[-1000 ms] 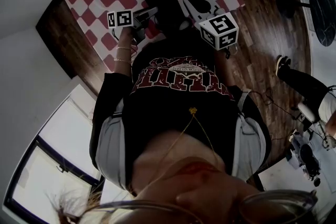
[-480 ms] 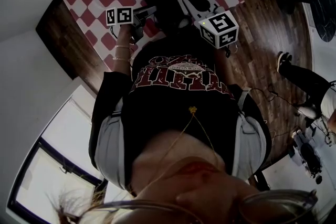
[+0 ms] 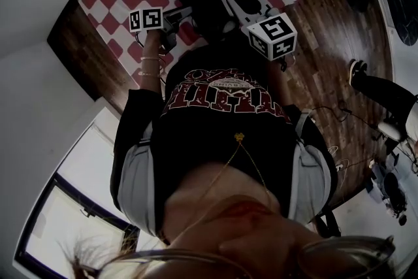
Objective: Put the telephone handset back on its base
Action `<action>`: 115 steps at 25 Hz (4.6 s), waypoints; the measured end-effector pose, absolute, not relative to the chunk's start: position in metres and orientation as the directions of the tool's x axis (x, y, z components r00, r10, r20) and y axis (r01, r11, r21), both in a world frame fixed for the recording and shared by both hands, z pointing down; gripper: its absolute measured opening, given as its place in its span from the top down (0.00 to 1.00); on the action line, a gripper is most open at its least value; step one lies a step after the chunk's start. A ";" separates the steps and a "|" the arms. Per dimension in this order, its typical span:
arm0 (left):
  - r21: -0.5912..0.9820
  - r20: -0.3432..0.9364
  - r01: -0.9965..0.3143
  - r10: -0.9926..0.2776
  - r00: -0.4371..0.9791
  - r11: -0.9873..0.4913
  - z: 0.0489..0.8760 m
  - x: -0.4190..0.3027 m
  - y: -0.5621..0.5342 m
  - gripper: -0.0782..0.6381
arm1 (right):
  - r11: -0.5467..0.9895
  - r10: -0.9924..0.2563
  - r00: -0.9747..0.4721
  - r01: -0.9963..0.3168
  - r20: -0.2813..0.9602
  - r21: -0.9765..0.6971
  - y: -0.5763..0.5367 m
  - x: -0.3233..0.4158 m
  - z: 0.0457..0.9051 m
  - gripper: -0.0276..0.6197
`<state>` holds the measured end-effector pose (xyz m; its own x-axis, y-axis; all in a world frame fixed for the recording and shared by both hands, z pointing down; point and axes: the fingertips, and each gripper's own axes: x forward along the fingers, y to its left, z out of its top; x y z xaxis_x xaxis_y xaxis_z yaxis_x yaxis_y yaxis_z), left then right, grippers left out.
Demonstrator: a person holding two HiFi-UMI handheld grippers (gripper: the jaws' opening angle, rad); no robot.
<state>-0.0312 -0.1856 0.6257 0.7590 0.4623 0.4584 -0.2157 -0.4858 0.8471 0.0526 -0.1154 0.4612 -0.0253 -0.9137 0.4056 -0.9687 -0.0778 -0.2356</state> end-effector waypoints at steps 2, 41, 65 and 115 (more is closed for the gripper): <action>0.847 0.457 -0.211 0.466 0.758 -0.487 0.625 -0.031 -0.185 0.73 | -0.081 -0.913 -0.023 -0.968 0.406 -0.238 -0.114 0.052 0.463 0.93; 0.861 0.385 -0.141 0.446 0.808 -0.488 0.630 -0.030 -0.189 0.78 | -0.132 -0.909 0.018 -0.960 0.417 -0.247 -0.104 0.052 0.468 0.93; 0.656 0.582 -0.184 0.336 0.741 -0.732 0.623 -0.062 -0.170 0.83 | -0.074 -0.897 -0.041 -0.968 0.440 -0.241 -0.096 0.034 0.477 0.93; 0.240 0.458 -0.006 0.108 0.882 -0.971 0.465 -0.011 -0.139 0.88 | 0.012 -0.919 -0.095 -0.977 0.383 -0.214 -0.116 0.010 0.447 0.93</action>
